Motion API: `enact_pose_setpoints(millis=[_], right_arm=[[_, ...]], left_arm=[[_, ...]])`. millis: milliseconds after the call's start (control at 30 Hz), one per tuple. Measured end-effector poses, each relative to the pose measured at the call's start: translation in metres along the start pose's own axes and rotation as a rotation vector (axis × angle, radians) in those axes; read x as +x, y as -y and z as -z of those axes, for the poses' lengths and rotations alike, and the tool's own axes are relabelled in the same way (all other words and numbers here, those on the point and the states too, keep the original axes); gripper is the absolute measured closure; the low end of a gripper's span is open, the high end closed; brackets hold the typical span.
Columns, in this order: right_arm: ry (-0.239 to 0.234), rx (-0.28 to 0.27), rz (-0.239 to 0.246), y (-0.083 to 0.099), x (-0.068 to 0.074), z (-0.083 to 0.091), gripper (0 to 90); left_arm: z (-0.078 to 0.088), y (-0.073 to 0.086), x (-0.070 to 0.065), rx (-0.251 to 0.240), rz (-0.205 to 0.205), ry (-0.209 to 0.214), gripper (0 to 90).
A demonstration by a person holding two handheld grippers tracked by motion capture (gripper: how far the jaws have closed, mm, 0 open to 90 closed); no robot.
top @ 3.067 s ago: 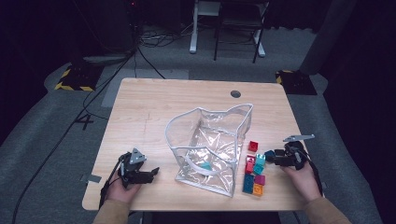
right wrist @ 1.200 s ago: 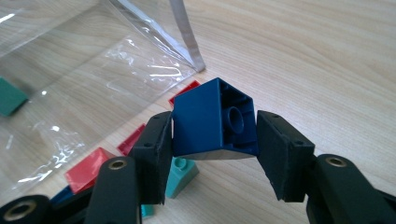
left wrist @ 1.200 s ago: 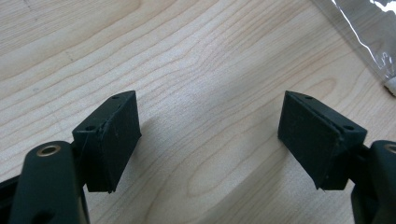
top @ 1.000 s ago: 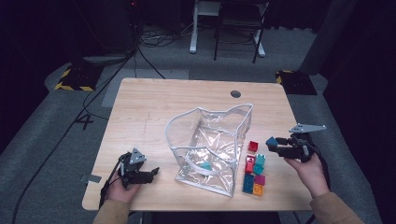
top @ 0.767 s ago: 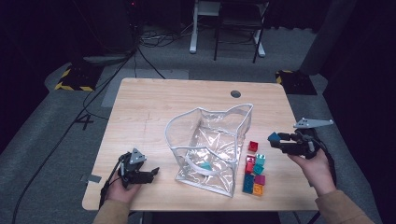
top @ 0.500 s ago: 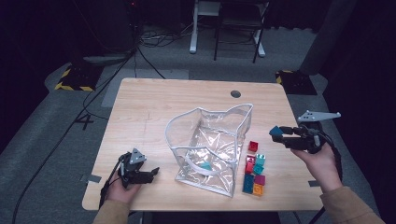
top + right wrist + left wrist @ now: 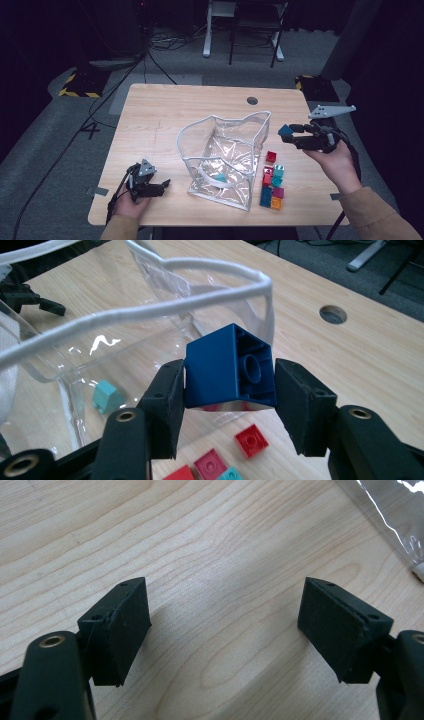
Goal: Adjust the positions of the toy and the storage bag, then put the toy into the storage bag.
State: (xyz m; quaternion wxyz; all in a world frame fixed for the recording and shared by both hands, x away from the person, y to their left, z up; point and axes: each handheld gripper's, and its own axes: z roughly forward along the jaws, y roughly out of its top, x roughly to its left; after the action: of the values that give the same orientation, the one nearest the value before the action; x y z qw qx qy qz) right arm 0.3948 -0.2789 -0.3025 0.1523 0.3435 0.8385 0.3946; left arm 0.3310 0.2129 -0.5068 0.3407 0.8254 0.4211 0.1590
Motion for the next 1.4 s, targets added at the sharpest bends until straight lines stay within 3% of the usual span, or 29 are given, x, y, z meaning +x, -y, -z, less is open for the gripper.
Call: enact_pose_setpoints(millis=[333, 733, 1067, 1400], right_arm=[[-0.051, -0.002, 0.07, -0.035, 0.019, -0.013, 47.4], [-0.13, 0.004, 0.084, -0.066, 0.038, -0.03, 47.4], [-0.177, 0.034, 0.116, -0.079, 0.056, -0.048, 47.4], [-0.206, 0.104, 0.134, -0.082, 0.07, -0.069, 47.4]], left_arm=[[0.0, 0.0, 0.0, 0.0, 0.002, -0.001, 21.3], [0.0, 0.0, 0.0, 0.002, 0.008, -0.006, 21.3], [0.0, 0.0, 0.0, 0.002, 0.008, -0.005, 21.3], [0.0, 0.0, 0.0, 0.001, 0.011, -0.004, 21.3]])
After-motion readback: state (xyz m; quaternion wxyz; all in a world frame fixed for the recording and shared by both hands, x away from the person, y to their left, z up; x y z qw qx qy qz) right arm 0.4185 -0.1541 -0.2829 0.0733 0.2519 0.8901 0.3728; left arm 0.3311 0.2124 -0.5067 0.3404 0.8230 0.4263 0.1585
